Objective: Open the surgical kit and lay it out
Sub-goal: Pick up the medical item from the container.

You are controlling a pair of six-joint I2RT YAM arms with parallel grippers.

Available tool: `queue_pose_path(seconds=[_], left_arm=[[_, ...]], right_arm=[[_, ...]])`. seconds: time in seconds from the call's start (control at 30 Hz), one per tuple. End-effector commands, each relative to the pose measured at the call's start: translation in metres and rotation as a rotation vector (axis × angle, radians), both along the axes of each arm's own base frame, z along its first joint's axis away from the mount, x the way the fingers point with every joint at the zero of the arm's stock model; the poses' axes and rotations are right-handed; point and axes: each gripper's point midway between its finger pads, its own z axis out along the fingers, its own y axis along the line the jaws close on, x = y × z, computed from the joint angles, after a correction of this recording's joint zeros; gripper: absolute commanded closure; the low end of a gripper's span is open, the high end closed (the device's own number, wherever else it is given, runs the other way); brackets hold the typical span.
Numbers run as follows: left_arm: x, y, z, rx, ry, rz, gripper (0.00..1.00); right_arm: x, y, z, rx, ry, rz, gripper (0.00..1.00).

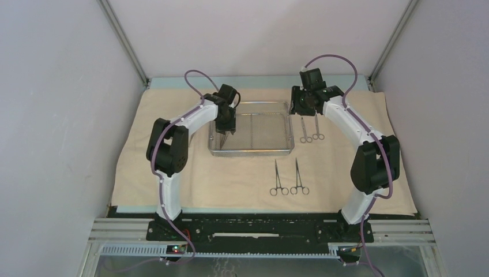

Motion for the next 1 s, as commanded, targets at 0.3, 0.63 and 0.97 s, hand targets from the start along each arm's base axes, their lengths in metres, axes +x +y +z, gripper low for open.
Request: queue_pose_path(seconds=[0.3, 0.63, 0.97], left_arm=[[0.016, -0.002, -0.005, 0.042, -0.022, -0.033, 0.61], [0.014, -0.001, -0.017, 0.064, -0.002, -0.045, 0.67], [0.021, -0.006, -0.023, 0.086, -0.010, -0.048, 0.83]], right_arm=[[0.003, 0.010, 0.032, 0.088, -0.087, 0.013, 0.45], [0.003, 0.014, 0.027, 0.094, -0.070, 0.024, 0.45], [0.002, 0.016, 0.027, 0.098, -0.065, 0.033, 0.46]])
